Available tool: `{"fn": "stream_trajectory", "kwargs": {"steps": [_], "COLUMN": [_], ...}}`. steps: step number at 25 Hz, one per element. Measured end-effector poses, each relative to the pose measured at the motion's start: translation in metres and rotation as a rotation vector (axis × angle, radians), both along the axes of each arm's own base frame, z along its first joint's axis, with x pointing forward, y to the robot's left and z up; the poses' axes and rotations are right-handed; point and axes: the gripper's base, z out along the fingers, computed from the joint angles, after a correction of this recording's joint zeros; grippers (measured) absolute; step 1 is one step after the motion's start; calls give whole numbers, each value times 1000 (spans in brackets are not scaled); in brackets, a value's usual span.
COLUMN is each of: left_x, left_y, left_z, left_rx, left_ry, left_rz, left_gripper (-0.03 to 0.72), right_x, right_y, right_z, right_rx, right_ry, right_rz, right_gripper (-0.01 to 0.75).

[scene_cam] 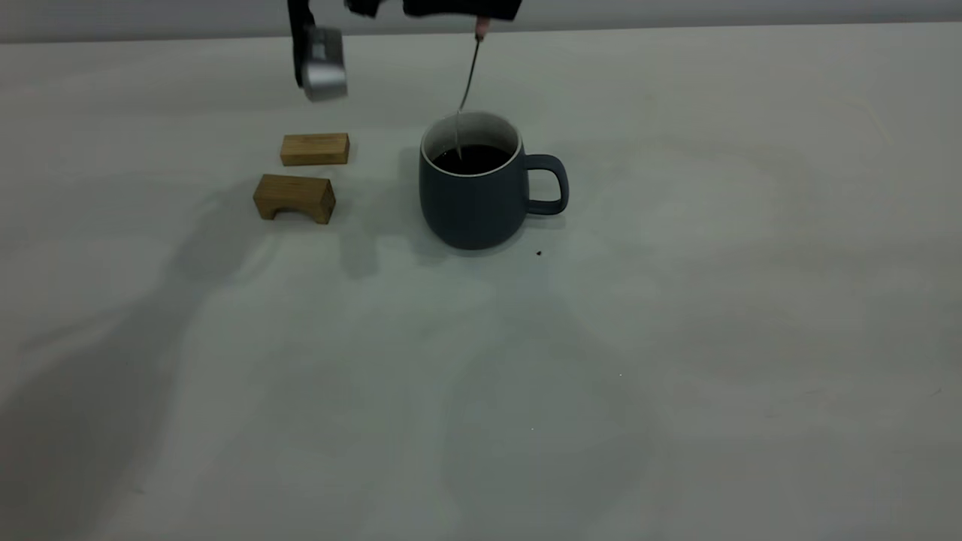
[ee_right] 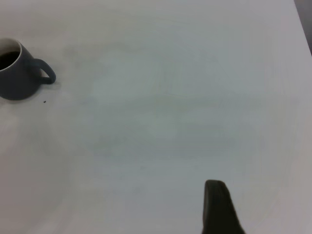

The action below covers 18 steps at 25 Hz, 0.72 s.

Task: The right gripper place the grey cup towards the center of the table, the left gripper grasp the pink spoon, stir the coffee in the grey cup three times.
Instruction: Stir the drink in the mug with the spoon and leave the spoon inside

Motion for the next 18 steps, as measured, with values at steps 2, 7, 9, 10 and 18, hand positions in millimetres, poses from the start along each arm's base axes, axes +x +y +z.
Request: {"fn": "stream_trajectory", "kwargs": {"steps": [2,7,9,10,18], "left_x": [2,7,5,3,-2], "left_y": [-1,-5,-10,-13,-12], "left_z": [-12,-36,-45,-49,-59], "left_rx": [-11,-49,-58,-59,-14], "left_ry": [-14,-84,-80,-73,-69], "left_rz": [9,33,33,28,-25], "left_gripper": [132,132,132,132,132], "right_x": [0,0,0,0,0], "right_y": [0,0,0,0,0], "right_z": [0,0,0,0,0], "right_rx": [0,0,0,0,0], "right_ry": [0,0,0,0,0], "right_rz": [0,0,0,0,0], "right_gripper": [493,493,493,493,493]}}
